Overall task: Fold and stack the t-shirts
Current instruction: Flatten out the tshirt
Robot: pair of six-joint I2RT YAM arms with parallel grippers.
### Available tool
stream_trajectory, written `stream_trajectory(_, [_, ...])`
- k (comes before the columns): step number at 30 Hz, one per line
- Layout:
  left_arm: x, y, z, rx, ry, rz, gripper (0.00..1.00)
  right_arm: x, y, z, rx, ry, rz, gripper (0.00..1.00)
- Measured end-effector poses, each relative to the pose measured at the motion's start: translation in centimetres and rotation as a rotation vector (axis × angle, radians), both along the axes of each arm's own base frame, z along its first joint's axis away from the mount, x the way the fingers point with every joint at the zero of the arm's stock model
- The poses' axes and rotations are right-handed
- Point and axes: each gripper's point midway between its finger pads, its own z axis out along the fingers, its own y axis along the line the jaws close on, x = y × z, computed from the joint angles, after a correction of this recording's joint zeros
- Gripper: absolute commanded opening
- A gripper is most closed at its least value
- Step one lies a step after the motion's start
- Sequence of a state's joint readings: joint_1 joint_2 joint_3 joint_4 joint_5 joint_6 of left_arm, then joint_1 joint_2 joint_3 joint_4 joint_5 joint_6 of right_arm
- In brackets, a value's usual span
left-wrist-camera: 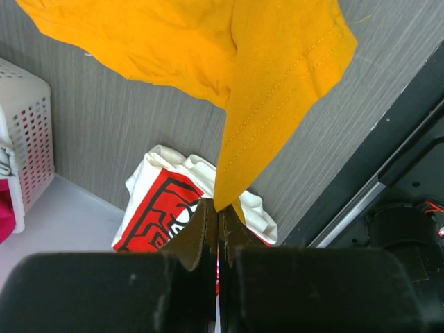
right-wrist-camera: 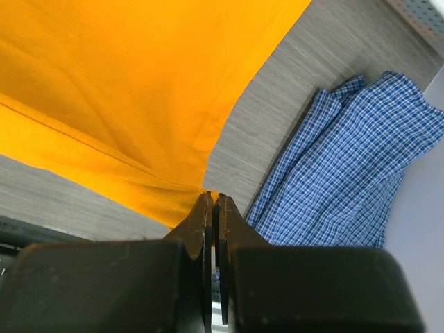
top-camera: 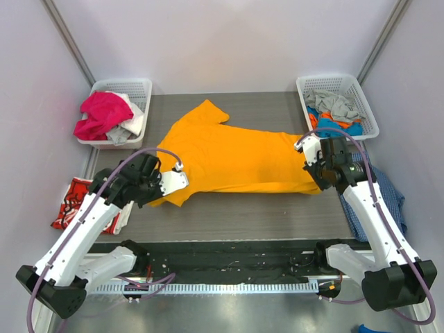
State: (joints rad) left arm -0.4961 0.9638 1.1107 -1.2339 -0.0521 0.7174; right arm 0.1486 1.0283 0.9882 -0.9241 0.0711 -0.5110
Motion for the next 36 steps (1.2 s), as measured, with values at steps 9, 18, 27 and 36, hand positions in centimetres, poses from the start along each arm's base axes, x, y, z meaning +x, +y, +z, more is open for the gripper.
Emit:
stream_trajectory(9, [-0.9, 0.7, -1.9, 0.091, 0.068, -0.015, 0.13, -2.1, 0.2, -0.5, 0.003, 0.06, 0.052, 0.01])
stream_trajectory(18, [-1.5, 0.7, -3.8, 0.151, 0.134, -0.017, 0.33, -3.9, 0.1, -2.2, -0.013, 0.15, 0.085, 0.15])
stream_trajectory(27, [-1.7, 0.5, -4.0, 0.154, 0.141, -0.027, 0.36, -5.9, 0.2, -3.0, -0.013, 0.233, 0.133, 0.51])
stream_trajectory(36, [0.2, -0.6, -3.9, 0.119, 0.069, -0.027, 0.57, -7.6, 0.0, -3.8, -0.018, 0.271, 0.147, 0.72])
